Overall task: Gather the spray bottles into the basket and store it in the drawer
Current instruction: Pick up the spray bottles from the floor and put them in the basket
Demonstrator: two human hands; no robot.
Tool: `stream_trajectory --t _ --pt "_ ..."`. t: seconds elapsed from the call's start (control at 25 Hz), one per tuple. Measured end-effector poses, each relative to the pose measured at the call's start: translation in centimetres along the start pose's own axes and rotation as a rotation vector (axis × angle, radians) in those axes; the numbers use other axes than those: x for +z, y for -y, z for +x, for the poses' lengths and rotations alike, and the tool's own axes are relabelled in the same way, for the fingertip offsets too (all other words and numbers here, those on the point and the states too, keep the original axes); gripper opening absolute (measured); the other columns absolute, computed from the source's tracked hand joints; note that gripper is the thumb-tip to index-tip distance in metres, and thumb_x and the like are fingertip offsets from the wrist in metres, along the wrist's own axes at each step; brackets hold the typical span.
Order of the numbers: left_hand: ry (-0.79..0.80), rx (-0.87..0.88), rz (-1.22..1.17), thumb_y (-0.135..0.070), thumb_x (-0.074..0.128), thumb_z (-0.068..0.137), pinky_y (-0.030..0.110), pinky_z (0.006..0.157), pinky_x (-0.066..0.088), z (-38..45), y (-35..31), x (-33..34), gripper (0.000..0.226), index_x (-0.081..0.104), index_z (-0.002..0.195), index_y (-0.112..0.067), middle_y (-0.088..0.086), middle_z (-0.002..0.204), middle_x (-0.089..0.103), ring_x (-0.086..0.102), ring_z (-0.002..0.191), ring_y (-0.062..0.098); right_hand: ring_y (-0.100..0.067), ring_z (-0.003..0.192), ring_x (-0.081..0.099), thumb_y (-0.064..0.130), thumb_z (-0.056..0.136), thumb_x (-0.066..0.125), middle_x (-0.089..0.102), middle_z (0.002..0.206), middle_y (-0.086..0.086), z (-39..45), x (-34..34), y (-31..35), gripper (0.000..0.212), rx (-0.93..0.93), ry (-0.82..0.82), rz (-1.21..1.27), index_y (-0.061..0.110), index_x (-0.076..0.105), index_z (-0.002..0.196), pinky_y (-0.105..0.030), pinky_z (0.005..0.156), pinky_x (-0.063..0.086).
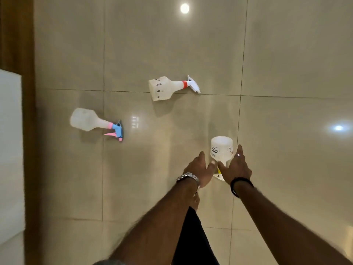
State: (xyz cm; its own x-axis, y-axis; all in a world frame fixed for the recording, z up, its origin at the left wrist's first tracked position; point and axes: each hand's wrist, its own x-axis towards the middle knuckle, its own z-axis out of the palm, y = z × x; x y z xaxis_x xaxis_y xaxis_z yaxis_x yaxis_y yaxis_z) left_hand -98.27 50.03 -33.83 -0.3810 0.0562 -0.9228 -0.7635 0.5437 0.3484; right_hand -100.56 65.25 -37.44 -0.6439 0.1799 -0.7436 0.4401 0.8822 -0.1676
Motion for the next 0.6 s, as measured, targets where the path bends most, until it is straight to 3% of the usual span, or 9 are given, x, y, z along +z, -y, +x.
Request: stream_trajectory --t 0.08,0.16,0.4,0.6 --pt "-0.018 -0.017 -0.049 -0.055 0.036 0.099 0.041 0.116 0.034 1.8 0.6 1.5 0.071 0.019 0.157 -0.018 0.009 0.164 0.032 0.038 0.146 0.029 -0.038 0.133 0.051 0.042 0.072 0.085 0.043 0.152 -0.014 2.5 1.3 0.0 0.123 0.006 0.023 0.093 0.020 0.001 0.159 -0.055 0.104 0.046" --pt "-0.023 -0.019 -0.061 -0.054 0.036 0.100 0.039 0.114 0.035 2.3 1.6 1.9 0.068 0.022 0.156 -0.019 0.009 0.163 0.035 0.041 0.145 0.028 -0.040 0.130 0.052 0.039 0.069 0.089 0.044 0.149 -0.018 3.9 2.0 0.5 0.127 0.009 0.033 0.164 0.021 0.001 0.159 -0.054 0.103 0.047" --pt "-0.062 -0.022 -0.046 -0.053 0.030 0.103 0.040 0.112 0.037 -0.3 3.1 -0.9 0.060 0.030 0.153 -0.019 0.013 0.158 0.041 0.046 0.140 0.032 -0.043 0.120 0.057 0.039 0.072 0.087 0.045 0.140 -0.020 1.2 2.6 2.5 0.110 -0.020 0.048 0.233 0.018 0.017 0.154 -0.053 0.100 0.051" --pt "-0.169 -0.078 -0.355 -0.062 0.020 0.100 0.048 0.106 0.047 -5.8 1.0 -4.9 0.061 0.047 0.135 -0.020 0.016 0.138 0.060 0.058 0.124 0.036 -0.028 0.110 0.064 0.060 0.063 0.081 0.060 0.128 -0.009 -5.3 -1.0 7.7 0.105 -0.128 0.169 0.288 0.017 0.031 0.144 -0.045 0.091 0.056"
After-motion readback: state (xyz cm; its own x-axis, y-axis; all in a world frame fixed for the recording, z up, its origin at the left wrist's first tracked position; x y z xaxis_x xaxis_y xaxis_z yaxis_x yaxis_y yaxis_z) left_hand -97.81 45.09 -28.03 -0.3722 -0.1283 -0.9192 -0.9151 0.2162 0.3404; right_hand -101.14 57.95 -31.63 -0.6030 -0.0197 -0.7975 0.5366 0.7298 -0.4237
